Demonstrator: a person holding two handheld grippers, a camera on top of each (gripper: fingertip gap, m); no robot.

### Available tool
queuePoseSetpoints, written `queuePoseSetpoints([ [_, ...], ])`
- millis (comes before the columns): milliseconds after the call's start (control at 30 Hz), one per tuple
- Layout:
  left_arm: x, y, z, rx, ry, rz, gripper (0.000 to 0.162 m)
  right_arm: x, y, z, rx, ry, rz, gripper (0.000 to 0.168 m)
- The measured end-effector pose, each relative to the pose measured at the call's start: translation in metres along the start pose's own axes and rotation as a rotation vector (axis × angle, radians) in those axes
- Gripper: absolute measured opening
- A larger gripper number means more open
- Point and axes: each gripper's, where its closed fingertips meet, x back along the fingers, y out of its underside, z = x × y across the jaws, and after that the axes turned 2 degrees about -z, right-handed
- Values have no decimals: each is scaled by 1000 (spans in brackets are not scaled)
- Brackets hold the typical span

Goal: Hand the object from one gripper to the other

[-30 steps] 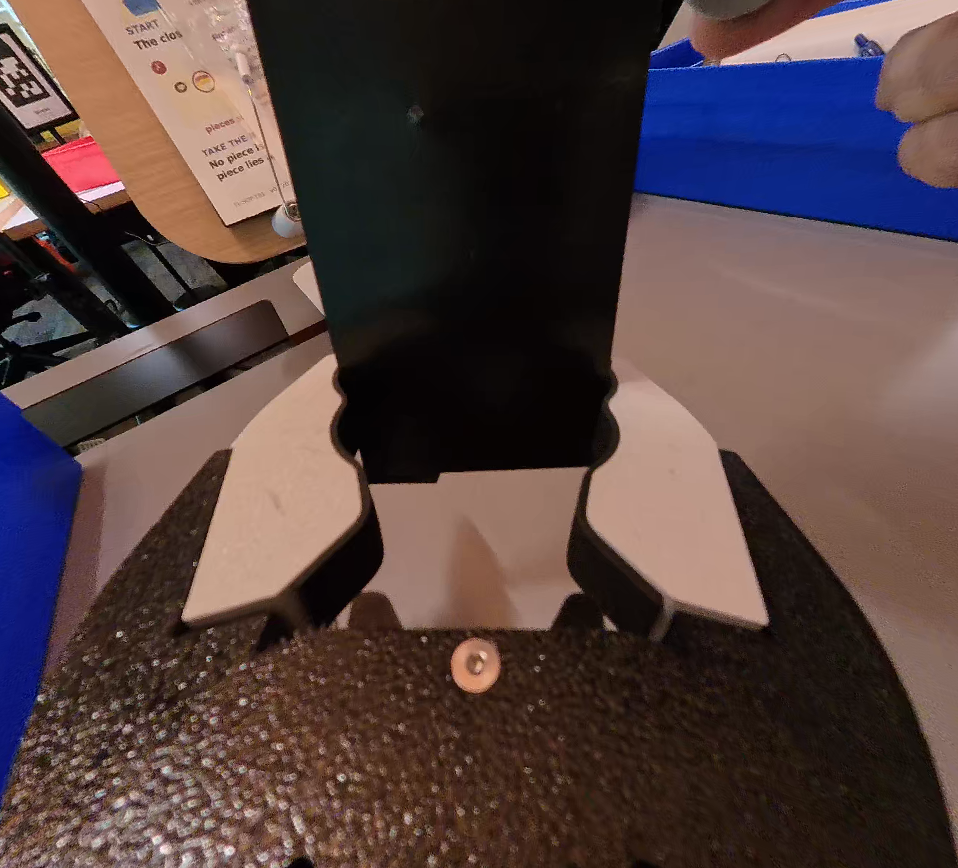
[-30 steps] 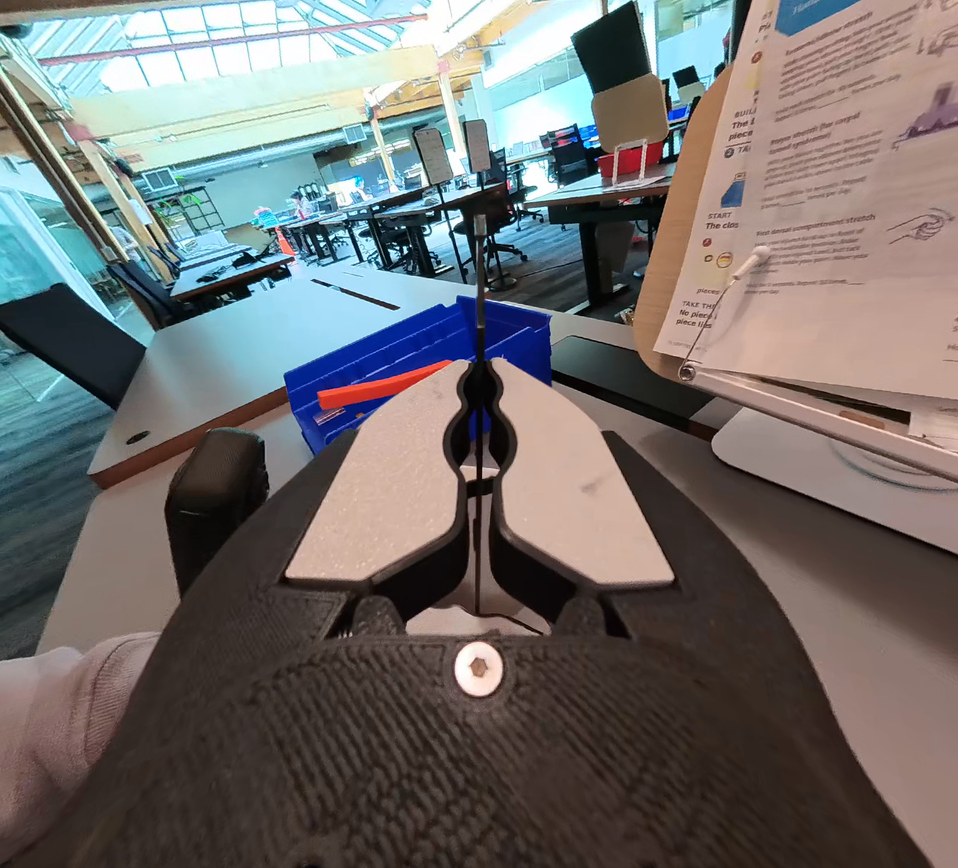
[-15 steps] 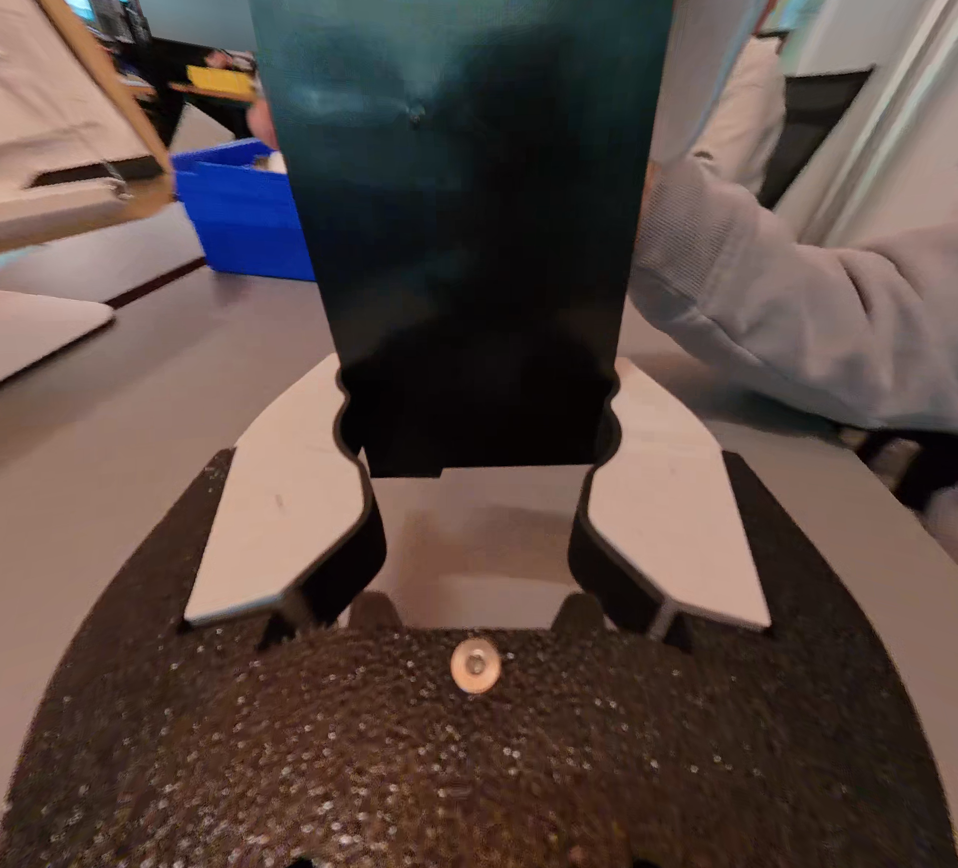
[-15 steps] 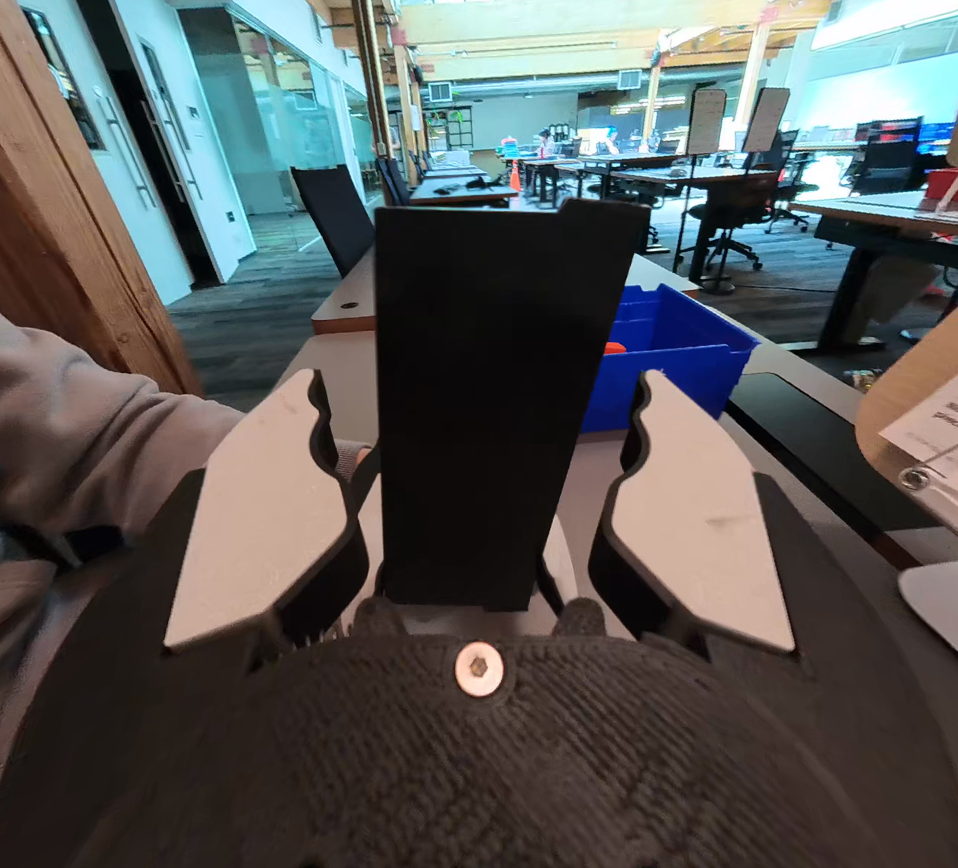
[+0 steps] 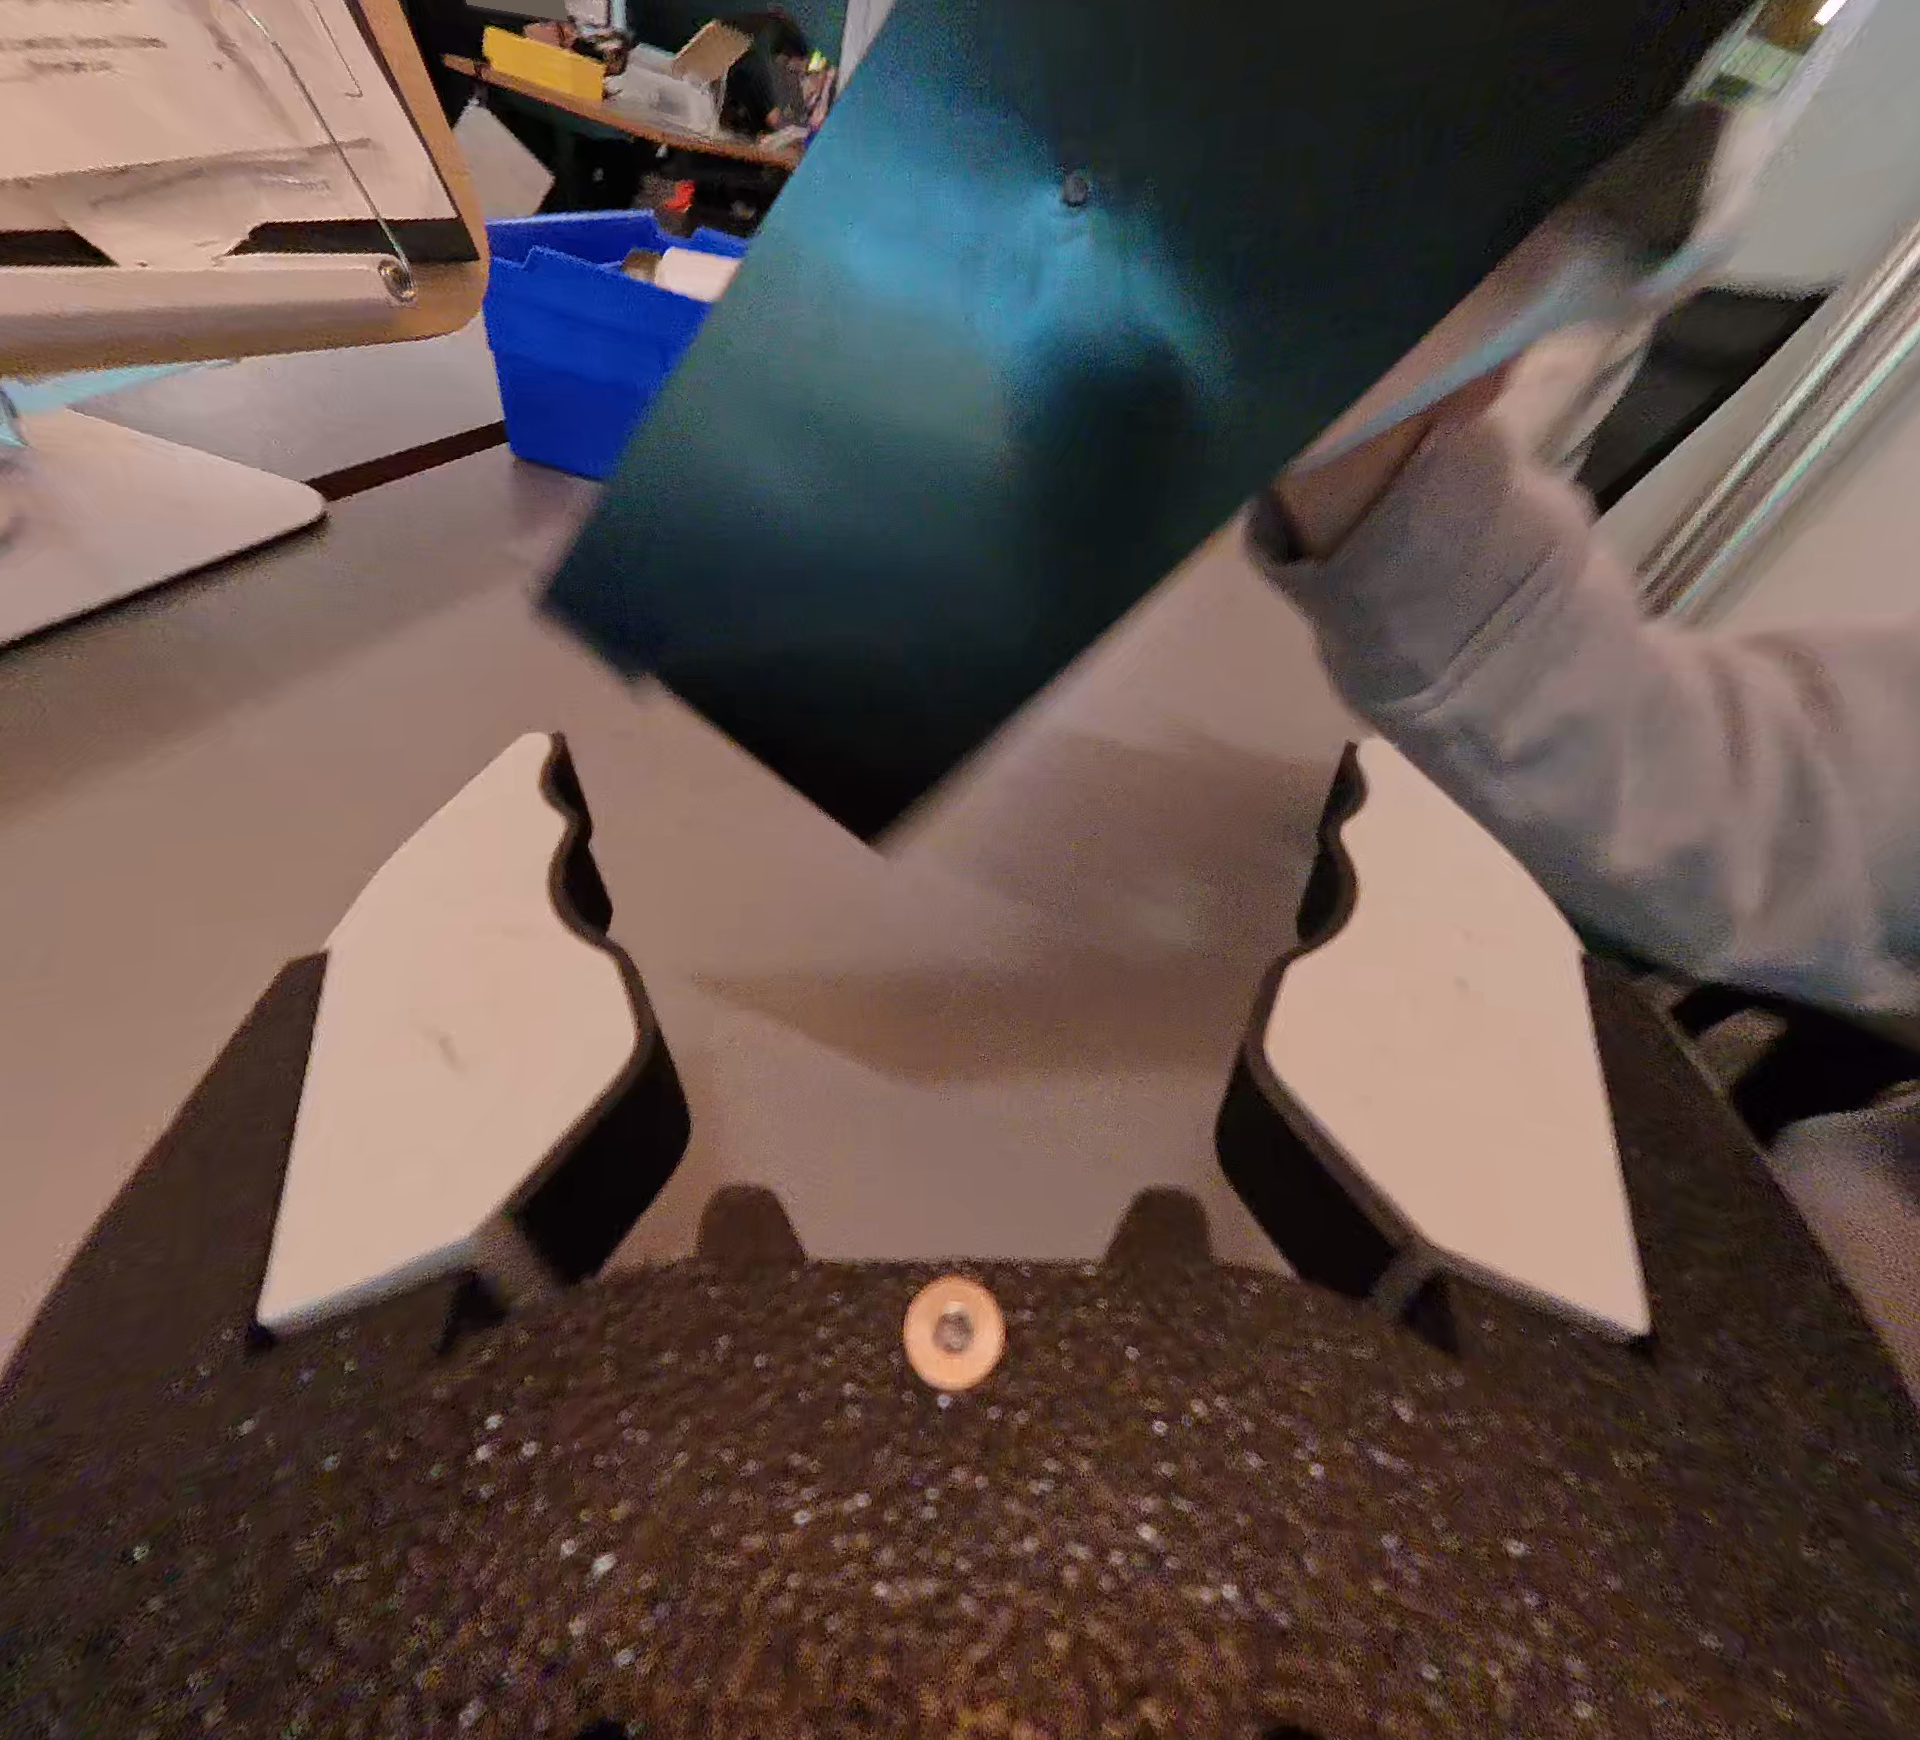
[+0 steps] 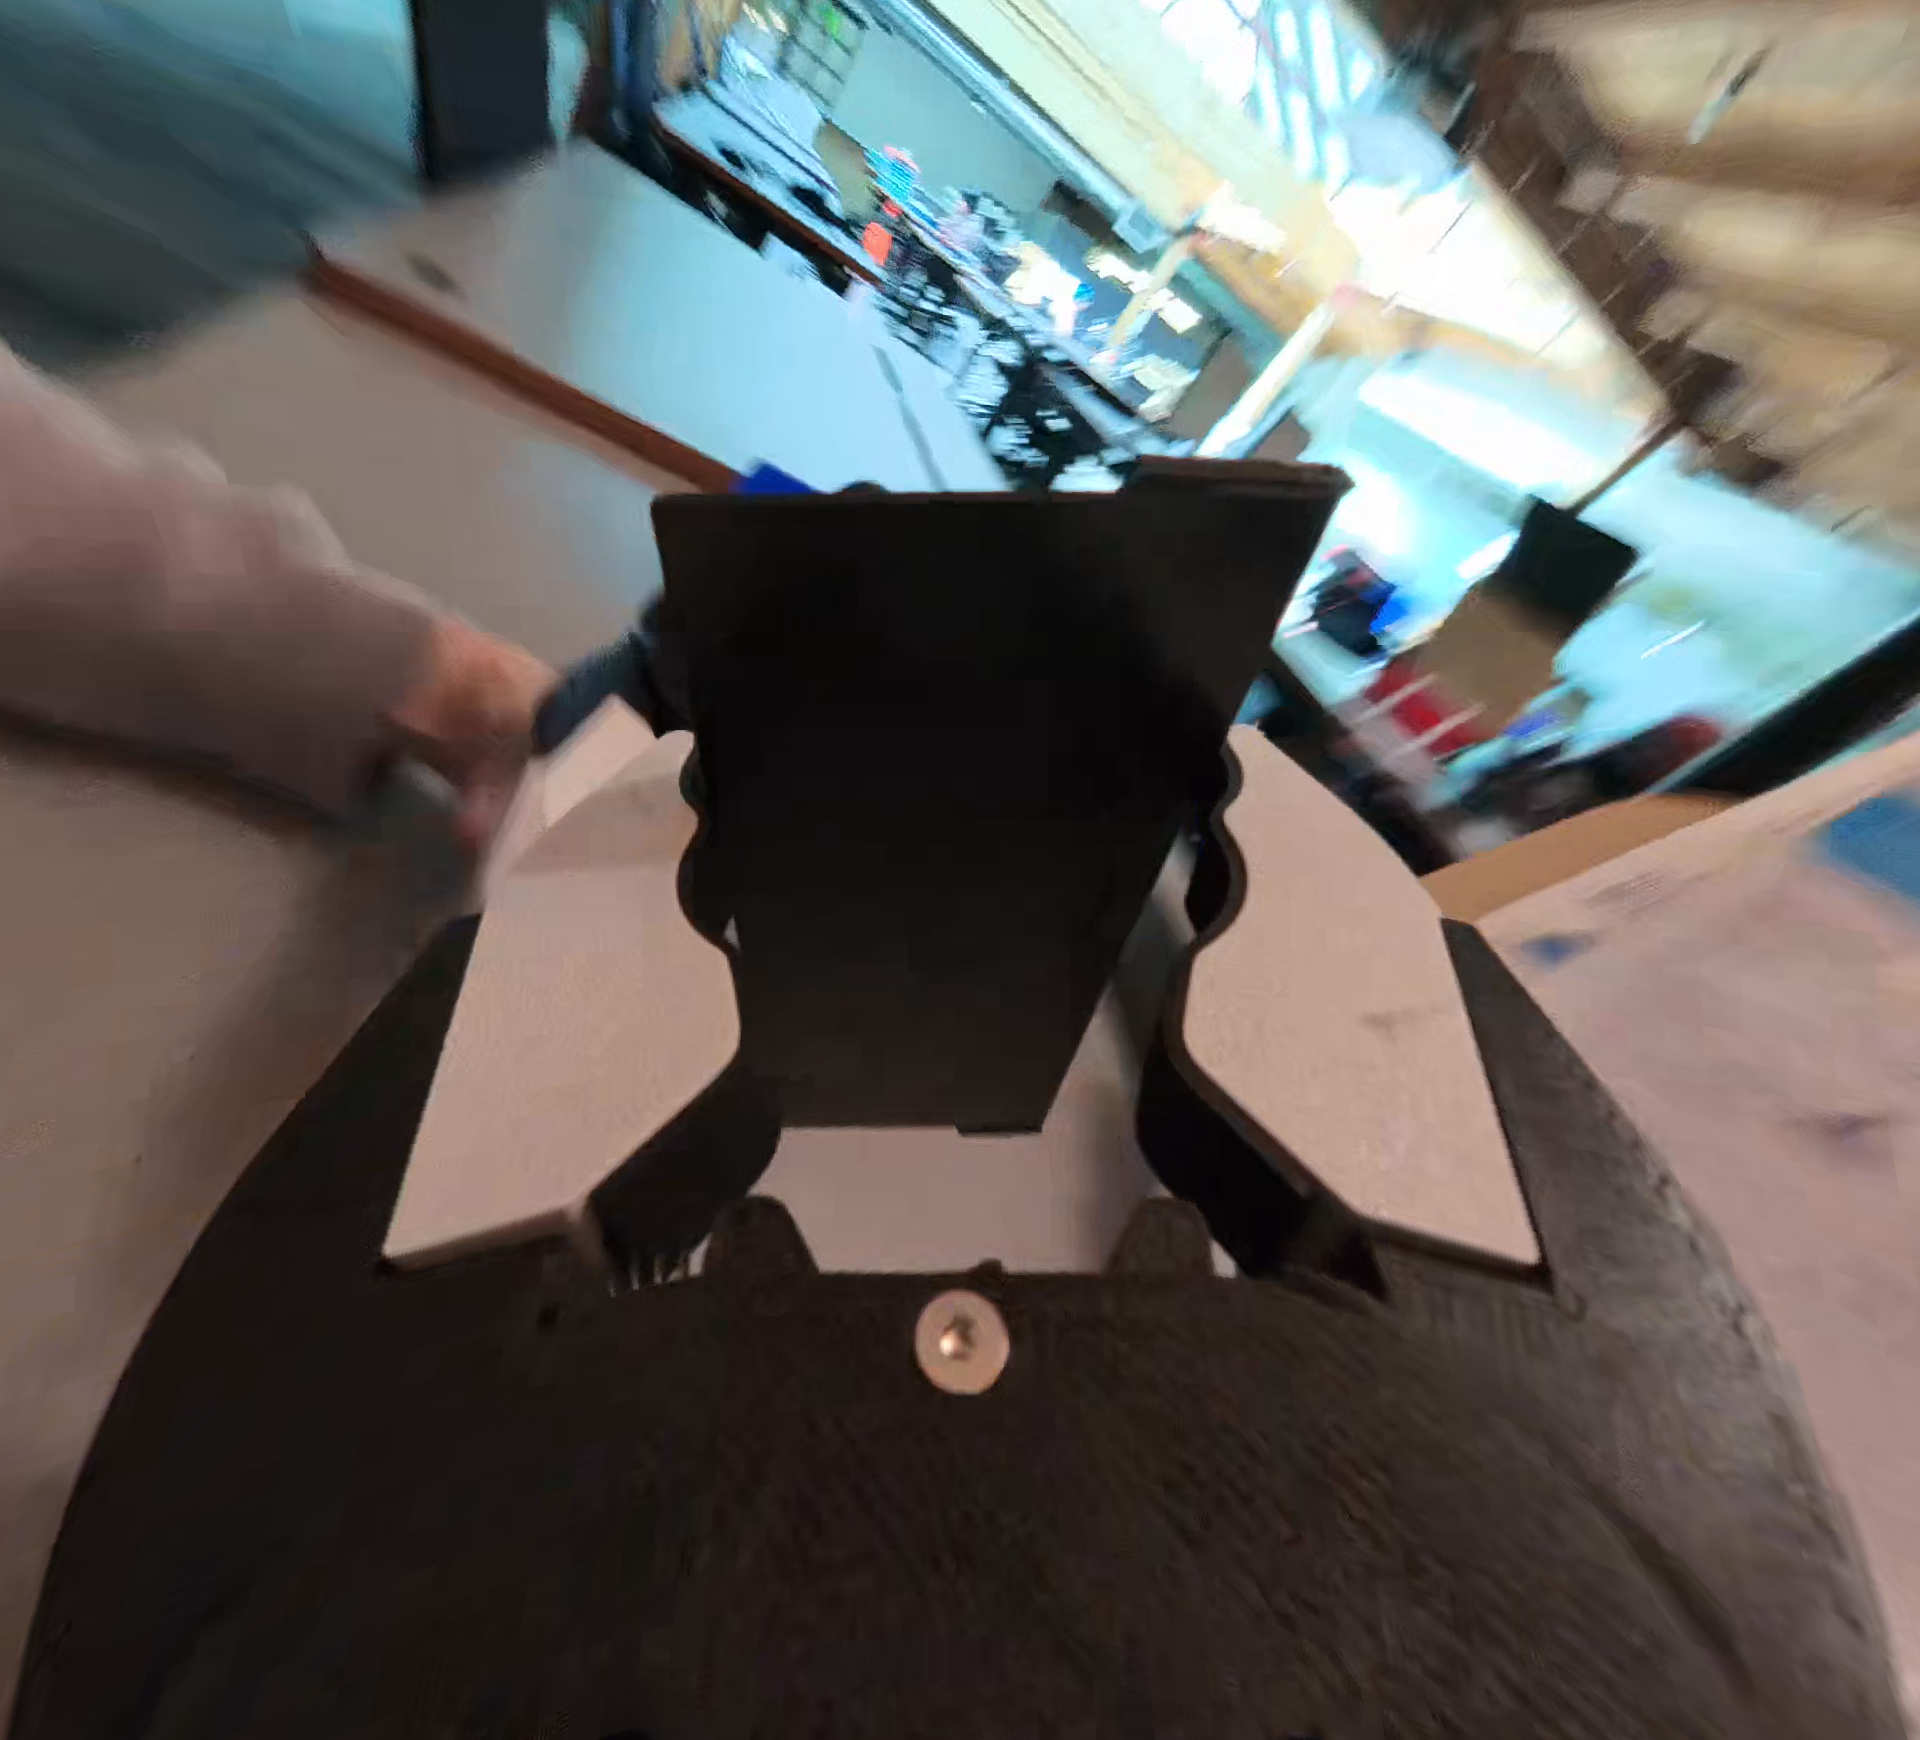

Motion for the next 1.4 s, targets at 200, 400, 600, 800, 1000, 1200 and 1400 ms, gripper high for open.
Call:
queuePoseSetpoints([
  [200, 30, -34, 0, 274, 149, 169, 123, -14, 13, -2, 487, 143, -160, 89],
  [400, 28, -41, 16, 72, 65, 100, 120, -21, 63, 9, 723, 193, -481, 88],
  [600, 18, -42, -3, -144, -244, 68, 68, -21, 88, 21, 907, 252, -683, 88],
  [800, 19, -45, -11, -245, -398, 86, 6, -20, 93, 32, 1030, 335, -767, 89],
  [1000, 24, -55, -12, -320, -510, 165, 1, -18, 85, 36, 864, 401, -653, 88],
  [1200, 50, -74, -18, -342, -635, 322, 1, -4, 41, 50, 198, 446, -260, 96],
  [1400, 70, -92, -7, -253, -497, 569, 1, 0, 66, 65, -1006, 270, 116, 97],
])
